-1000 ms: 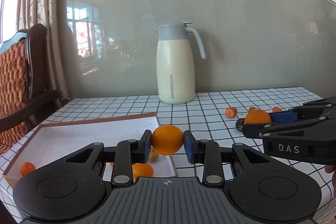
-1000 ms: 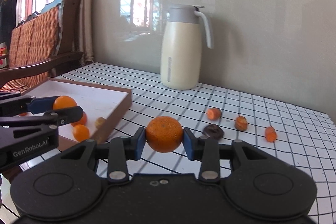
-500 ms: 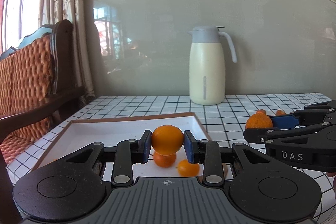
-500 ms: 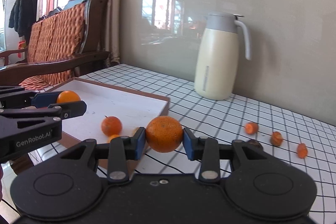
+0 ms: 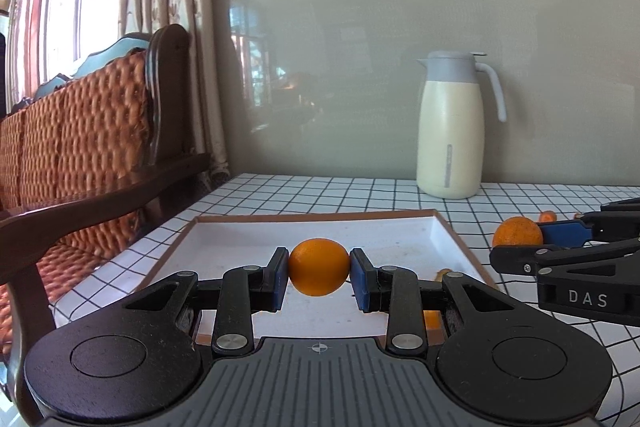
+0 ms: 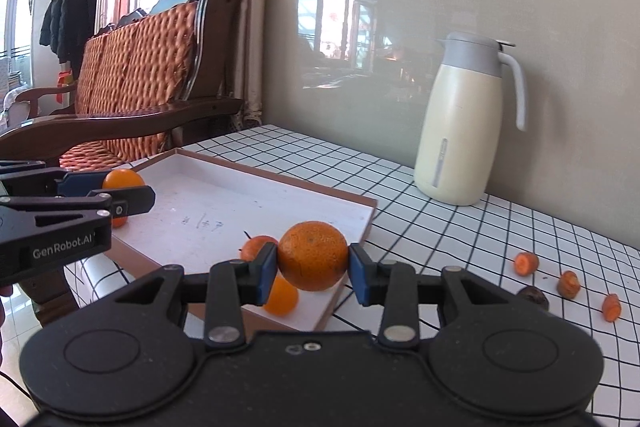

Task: Organize fruits
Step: 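Carry the tangerine and orange over the white tray with both grippers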

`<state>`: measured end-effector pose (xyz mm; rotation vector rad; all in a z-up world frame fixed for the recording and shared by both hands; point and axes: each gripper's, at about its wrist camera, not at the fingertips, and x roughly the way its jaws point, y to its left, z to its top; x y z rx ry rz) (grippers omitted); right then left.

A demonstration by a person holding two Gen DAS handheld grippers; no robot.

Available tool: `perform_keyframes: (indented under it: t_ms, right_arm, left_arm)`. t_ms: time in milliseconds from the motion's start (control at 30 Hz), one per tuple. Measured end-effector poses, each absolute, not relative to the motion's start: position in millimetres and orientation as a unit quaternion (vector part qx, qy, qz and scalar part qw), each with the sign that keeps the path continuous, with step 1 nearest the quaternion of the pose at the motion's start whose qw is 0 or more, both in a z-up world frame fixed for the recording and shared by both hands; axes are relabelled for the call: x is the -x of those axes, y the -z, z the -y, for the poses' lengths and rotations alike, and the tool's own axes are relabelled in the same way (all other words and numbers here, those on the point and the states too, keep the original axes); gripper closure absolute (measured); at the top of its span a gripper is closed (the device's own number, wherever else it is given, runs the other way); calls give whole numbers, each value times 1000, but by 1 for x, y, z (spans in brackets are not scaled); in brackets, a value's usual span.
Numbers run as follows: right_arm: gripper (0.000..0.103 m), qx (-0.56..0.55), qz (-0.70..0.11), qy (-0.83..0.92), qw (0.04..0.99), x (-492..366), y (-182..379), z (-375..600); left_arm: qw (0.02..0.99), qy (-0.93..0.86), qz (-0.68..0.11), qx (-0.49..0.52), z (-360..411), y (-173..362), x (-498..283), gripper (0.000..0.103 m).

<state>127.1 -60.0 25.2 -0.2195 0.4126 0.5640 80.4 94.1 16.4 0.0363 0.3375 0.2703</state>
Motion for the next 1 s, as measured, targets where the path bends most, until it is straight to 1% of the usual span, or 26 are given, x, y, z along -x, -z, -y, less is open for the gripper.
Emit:
perform_keyframes:
  t_ms: [700,1000]
  right_arm:
    - [73,97,-194,-295,930,-150,-20,15]
    - [73,78,-196,-288,934,-167,-20,16]
  left_arm:
    - [966,-191,-176,-2,-163,-6,-89,70]
    - [961,-210,-179,14,-188,-1,-102,70]
